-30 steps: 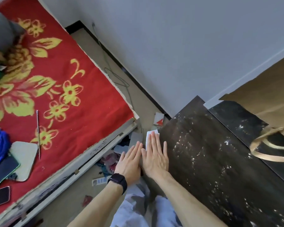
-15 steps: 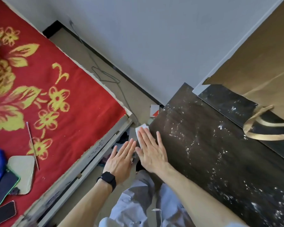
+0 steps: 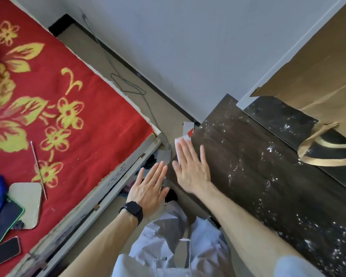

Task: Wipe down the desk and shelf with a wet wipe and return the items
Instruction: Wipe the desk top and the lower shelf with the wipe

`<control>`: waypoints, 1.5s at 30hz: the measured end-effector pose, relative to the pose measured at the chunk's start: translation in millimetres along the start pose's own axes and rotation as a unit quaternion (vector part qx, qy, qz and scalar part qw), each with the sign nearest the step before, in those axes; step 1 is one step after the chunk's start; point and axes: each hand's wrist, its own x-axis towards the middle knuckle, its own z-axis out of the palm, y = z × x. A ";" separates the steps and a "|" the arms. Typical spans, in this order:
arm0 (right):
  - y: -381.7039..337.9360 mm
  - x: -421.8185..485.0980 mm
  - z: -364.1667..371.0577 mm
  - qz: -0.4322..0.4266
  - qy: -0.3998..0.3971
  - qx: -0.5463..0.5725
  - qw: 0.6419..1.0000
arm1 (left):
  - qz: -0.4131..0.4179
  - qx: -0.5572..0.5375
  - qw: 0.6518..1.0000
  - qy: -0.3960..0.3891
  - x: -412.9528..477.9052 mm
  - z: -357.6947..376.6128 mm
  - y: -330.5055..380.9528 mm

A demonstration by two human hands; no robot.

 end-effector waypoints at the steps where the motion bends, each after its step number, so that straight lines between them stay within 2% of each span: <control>1: 11.0 20.0 -5.8 0.022 0.002 -0.007 1.000 | 0.007 0.001 1.000 0.003 1.3 -2.2 -1.3; 3: 45.8 37.4 -15.0 0.111 0.008 -0.010 0.994 | 0.016 0.004 1.000 0.002 3.9 -5.2 -3.0; 6: 89.0 9.8 -17.0 0.251 0.017 0.027 0.967 | 0.023 -0.001 1.000 -0.005 13.9 -8.0 1.5; 8: 82.1 -17.2 -15.3 0.294 0.013 0.028 0.955 | 0.018 -0.012 1.000 -0.005 23.9 -13.5 7.6; 11: 50.4 -13.1 -8.0 0.225 0.014 0.002 0.974 | 0.018 -0.017 1.000 -0.013 34.6 -20.5 11.9; 13: 42.4 22.7 -12.8 0.146 0.015 -0.011 0.989 | 0.027 -0.011 1.000 -0.011 35.2 -23.0 12.3; 15: 50.8 61.3 -23.5 0.106 0.016 -0.026 0.994 | 0.031 -0.002 0.999 -0.017 34.9 -23.2 11.5; 18: 86.6 81.5 -33.9 0.172 0.017 -0.011 0.985 | 0.037 0.013 0.999 -0.025 36.5 -26.6 11.4; 21: 114.9 47.4 -31.9 0.311 0.041 0.042 0.949 | 0.032 0.010 0.998 -0.044 41.6 -31.4 15.5; 23: 115.2 20.5 -27.1 0.359 0.029 0.051 0.932 | 0.031 0.008 0.998 -0.050 52.1 -39.4 22.3; 26: 98.0 12.6 -19.6 0.337 0.020 0.029 0.941 | 0.042 0.018 0.998 -0.045 73.4 -51.7 29.8; 29: 88.7 49.5 -25.7 0.234 0.036 0.005 0.972 | 0.053 0.027 0.997 -0.055 88.1 -56.9 32.1; 31: 90.7 86.8 -35.1 0.203 0.048 -0.005 0.978 | 0.054 0.035 0.997 -0.049 91.3 -57.0 32.7; 35: 97.3 133.0 -53.6 0.263 0.046 0.024 0.963 | 0.051 0.038 0.996 -0.060 91.5 -57.5 34.7; 39: 91.8 138.1 -58.3 0.309 0.044 0.056 0.949 | 0.054 0.054 0.994 -0.076 93.5 -63.6 34.3; 43: 81.9 95.4 -40.3 0.308 0.060 0.063 0.947 | 0.048 0.054 0.994 -0.087 92.6 -68.3 37.9; 45: 85.7 61.2 -28.5 0.334 0.072 0.065 0.938 | 0.044 0.055 0.993 -0.093 91.7 -71.1 40.1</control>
